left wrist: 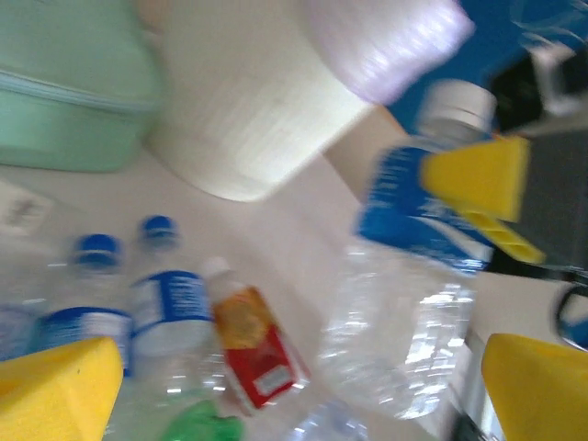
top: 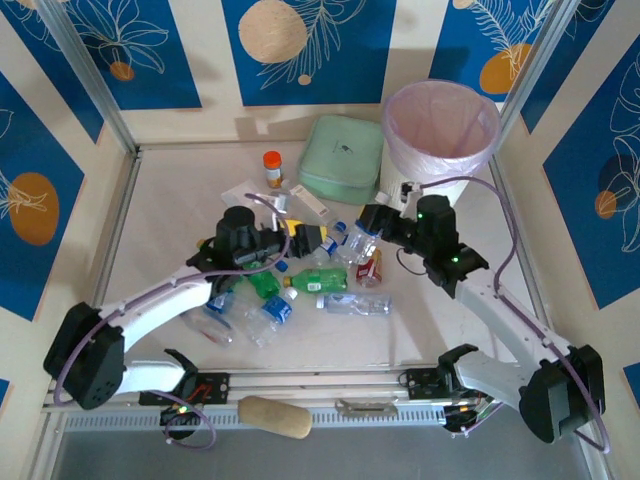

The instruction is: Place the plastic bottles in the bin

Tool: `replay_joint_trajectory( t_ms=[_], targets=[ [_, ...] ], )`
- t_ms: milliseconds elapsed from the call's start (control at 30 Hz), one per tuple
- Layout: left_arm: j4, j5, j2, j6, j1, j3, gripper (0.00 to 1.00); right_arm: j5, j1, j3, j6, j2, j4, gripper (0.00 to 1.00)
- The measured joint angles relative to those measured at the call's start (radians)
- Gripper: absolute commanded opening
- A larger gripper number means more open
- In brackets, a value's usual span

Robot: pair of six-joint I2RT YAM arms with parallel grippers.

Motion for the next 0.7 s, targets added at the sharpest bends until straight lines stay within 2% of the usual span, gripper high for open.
replay_joint_trajectory(
  t_ms=[200, 300, 433, 700],
  targets=[
    [-0.163, -0.285, -0.096, -0.022, 0.025, -0.022, 1.00, 0.014, -0.057, 0.152, -0.082, -0.006, -0.081, 0.54],
    [-0.193, -0.362, -0.130, -0.038, 0.027, -0.057, 1.00, 0.021, -0.079, 0.296, -0.136, 0.039, -0.105, 0.54],
    [-0.224, -0.412, -0.153, -0.054, 0.028, -0.087, 1.00, 0.020, -0.124, 0.484, -0.186, 0.130, -0.113, 0.54],
    [-0.253, -0.434, -0.196, -0.056, 0.028, -0.133, 1.00, 0.048, -0.223, 0.841, -0.270, 0.365, -0.128, 0.55]
  ],
)
